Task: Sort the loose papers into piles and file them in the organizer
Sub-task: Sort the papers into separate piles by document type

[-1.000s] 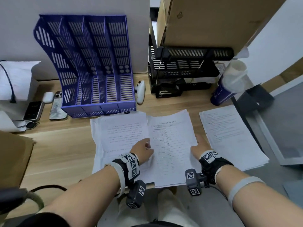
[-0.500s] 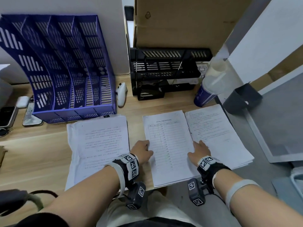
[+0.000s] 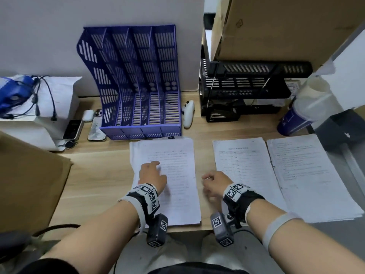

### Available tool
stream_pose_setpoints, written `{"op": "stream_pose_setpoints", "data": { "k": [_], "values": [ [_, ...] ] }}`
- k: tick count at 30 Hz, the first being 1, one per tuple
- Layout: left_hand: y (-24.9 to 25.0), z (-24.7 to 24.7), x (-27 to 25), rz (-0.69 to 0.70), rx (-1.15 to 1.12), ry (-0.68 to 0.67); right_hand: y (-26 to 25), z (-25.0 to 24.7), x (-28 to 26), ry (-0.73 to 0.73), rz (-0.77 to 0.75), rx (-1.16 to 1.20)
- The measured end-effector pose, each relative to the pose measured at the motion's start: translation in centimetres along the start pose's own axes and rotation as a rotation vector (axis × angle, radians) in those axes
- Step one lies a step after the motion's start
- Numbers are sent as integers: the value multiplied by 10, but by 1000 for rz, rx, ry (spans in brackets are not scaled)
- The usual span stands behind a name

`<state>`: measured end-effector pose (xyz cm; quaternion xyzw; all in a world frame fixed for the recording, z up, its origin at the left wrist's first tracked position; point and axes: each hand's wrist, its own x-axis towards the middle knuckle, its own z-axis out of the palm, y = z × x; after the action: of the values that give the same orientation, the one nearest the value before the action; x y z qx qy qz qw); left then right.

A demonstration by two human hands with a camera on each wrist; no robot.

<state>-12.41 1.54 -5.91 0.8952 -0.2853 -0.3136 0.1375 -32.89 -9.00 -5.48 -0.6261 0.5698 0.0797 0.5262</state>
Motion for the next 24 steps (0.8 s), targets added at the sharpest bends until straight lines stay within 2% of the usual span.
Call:
{"op": "stream_pose_setpoints", "data": {
  "k": [2,5,8,14,21,24],
  "values": [
    [-31,-16,7,-36,158,-43,-15,25,2,-57,-4,-83],
    [-58,-30,8,-4,121,-115,-19,42,6,12,17,-181],
    [-69,-34,7,54,88,-124,-18,47,4,93,39,-202],
    [-68,-38,19,42,148,-174,-18,43,-4,208,31,-265],
    [-61,-36,20,28,227,-236,-13,44,-16,146,65,-181],
    [-61,-34,18,41,236,-214,-7,43,-20,188,57,-183]
  ]
}}
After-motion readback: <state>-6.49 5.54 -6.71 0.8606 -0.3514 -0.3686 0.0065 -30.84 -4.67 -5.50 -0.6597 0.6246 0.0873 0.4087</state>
